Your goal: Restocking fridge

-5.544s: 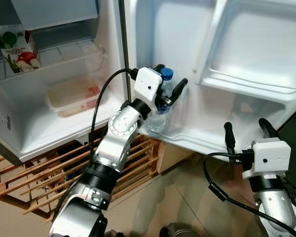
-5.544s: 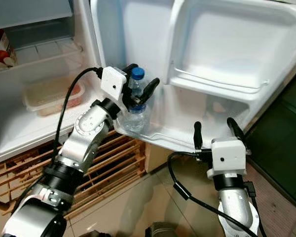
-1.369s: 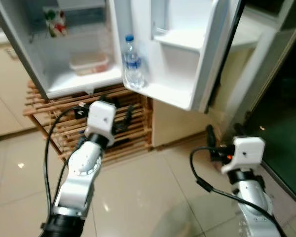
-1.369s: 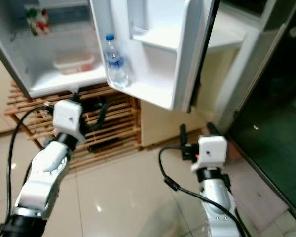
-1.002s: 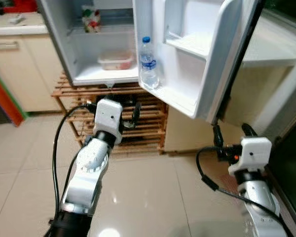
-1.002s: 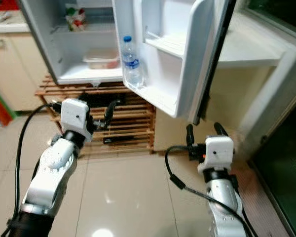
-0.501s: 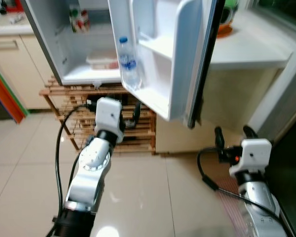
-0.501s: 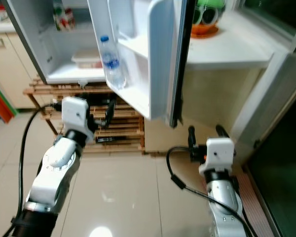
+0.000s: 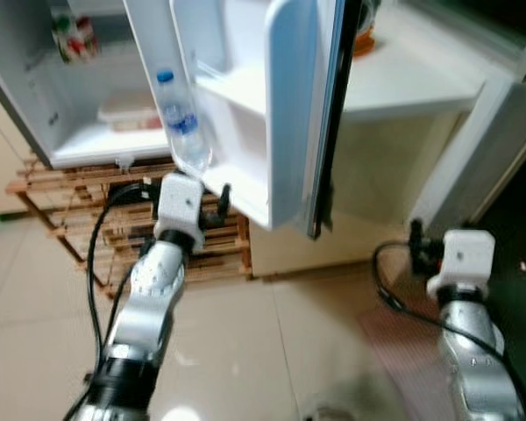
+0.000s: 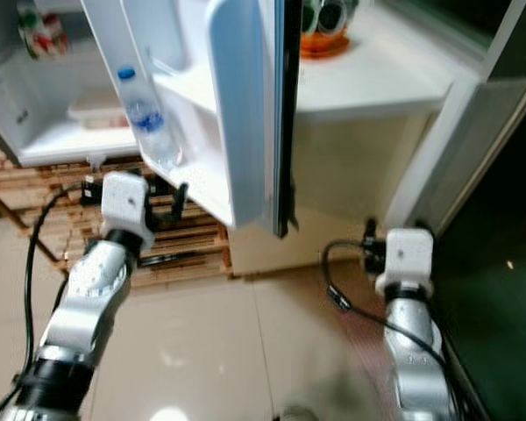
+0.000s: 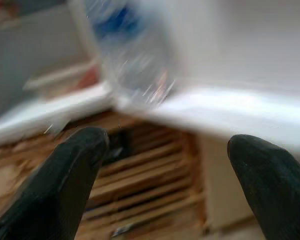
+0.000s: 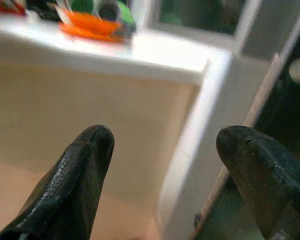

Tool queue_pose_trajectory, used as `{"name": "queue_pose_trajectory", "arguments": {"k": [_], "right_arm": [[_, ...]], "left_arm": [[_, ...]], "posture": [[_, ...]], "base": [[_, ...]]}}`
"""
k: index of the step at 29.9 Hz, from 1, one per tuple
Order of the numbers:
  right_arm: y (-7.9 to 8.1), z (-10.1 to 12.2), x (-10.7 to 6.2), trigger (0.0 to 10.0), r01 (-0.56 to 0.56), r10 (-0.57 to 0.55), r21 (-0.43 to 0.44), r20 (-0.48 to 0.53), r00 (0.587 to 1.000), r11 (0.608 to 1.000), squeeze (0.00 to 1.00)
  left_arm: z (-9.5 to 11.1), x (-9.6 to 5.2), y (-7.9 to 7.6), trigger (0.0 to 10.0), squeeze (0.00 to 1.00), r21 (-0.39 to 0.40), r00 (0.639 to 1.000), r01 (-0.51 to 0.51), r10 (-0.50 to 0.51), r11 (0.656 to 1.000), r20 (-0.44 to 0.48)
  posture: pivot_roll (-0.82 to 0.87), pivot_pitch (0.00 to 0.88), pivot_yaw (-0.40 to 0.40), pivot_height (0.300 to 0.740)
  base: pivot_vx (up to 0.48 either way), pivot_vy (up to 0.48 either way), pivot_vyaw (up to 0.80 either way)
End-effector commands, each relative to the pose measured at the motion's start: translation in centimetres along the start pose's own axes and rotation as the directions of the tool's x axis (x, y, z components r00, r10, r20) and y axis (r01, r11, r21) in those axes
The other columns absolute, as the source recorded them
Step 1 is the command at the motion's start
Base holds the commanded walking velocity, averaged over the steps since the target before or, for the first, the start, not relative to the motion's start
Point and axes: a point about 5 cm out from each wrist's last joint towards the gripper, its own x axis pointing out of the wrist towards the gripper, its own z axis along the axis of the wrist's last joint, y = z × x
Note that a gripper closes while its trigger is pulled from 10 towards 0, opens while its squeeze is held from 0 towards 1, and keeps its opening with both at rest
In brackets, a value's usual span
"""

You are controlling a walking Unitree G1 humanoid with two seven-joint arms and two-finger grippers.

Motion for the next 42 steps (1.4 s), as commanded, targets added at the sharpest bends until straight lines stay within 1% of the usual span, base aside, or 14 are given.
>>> {"name": "queue_pose_trajectory", "arguments": {"k": [1,6,9,13,20,24,33,34,35,36,37,38,41,42], "right_arm": [[0.1,0.1,1.7,10.0,0.007,-0.007,-0.011,0.008,1.0,1.0,0.0],[0.1,0.5,4.7,10.0,0.013,-0.012,-0.041,0.009,1.0,0.999,0.0],[-0.1,1.6,7.0,10.0,0.025,-0.023,-0.059,0.028,0.999,0.998,0.0],[-0.4,2.9,9.1,10.0,0.027,-0.024,-0.097,0.032,0.999,0.995,0.0],[-0.7,4.5,11.1,10.0,0.054,-0.053,-0.116,0.014,0.999,0.992,0.0],[0.5,5.7,11.9,10.0,0.039,-0.038,-0.032,0.015,0.999,0.999,0.0],[5.3,8.8,12.2,10.0,-0.109,0.091,0.209,0.096,0.991,0.972,0.0],[6.7,9.7,12.0,10.0,-0.155,0.125,0.245,0.132,0.983,0.957,0.0],[9.6,11.5,11.3,10.0,-0.265,0.203,0.316,0.214,0.955,0.911,0.0],[9.6,11.5,11.3,10.0,-0.265,0.203,0.316,0.214,0.955,0.911,0.0],[12.5,13.1,10.0,10.0,-0.394,0.299,0.355,0.293,0.908,0.848,0.0],[12.5,13.1,10.0,10.0,-0.394,0.299,0.355,0.293,0.908,0.848,0.0],[16.8,15.3,6.6,10.0,-0.596,0.455,0.397,0.397,0.797,0.697,0.0],[16.8,15.3,6.6,10.0,-0.596,0.455,0.397,0.397,0.797,0.697,0.0]], "left_arm": [[-1.6,-0.1,0.8,10.0,0.0,0.041,0.999,-0.017,0.019,0.999,-0.049],[-5.3,-1.0,1.0,10.0,0.0,0.076,0.982,0.027,-0.012,0.997,-0.189],[-9.3,-2.5,1.3,10.0,0.0,0.147,0.922,0.117,-0.052,0.982,-0.383],[-12.3,-4.5,2.8,10.0,0.0,0.187,0.856,0.14,-0.024,0.972,-0.517],[-15.3,-8.2,7.4,10.0,0.0,0.199,0.754,-0.024,0.149,0.98,-0.64],[-15.7,-8.6,8.1,10.0,0.0,0.211,0.742,-0.019,0.155,0.977,-0.652],[-14.6,-7.0,7.1,10.0,0.0,0.196,0.788,0.018,0.107,0.98,-0.607],[-14.5,-6.7,7.0,10.0,0.0,0.209,0.787,0.027,0.107,0.978,-0.607],[-14.3,-6.1,6.7,10.0,0.0,0.21,0.783,0.03,0.108,0.977,-0.613],[-14.3,-6.1,6.7,10.0,0.0,0.21,0.783,0.03,0.108,0.977,-0.613],[-14.2,-5.8,6.3,10.0,0.0,0.173,0.778,0.02,0.093,0.985,-0.621],[-14.2,-5.8,6.3,10.0,0.0,0.173,0.778,0.02,0.093,0.985,-0.621],[-14.4,-5.5,5.3,10.0,0.0,0.135,0.758,0.039,0.058,0.99,-0.649],[-14.4,-5.5,5.3,10.0,0.0,0.135,0.758,0.039,0.058,0.99,-0.649]], "posture": [[-0.13,0.0,0.039,0.732],[-0.08,0.007,0.036,0.732],[-0.04,0.046,0.046,0.732],[-0.02,0.076,0.048,0.732],[0.03,0.15,0.055,0.732],[0.04,0.164,0.055,0.732],[0.04,0.155,0.052,0.732],[0.03,0.142,0.048,0.732],[0.02,0.126,0.049,0.732],[0.02,0.126,0.049,0.732],[0.01,0.116,0.047,0.732],[0.01,0.116,0.047,0.732],[0.0,0.094,0.042,0.732],[0.0,0.094,0.042,0.732]], "base": [[0.0,0.0,0.0],[0.0,0.0,0.0],[0.0,0.0,0.0],[0.0,0.0,0.0],[0.0,0.0,0.0],[0.0,0.0,0.0],[0.0,0.0,0.0],[0.0,0.0,0.0],[0.0,0.0,0.0],[0.0,0.0,0.0],[0.0,0.0,0.0],[0.0,0.0,0.0],[0.0,0.0,0.0],[0.0,0.0,0.0]]}}
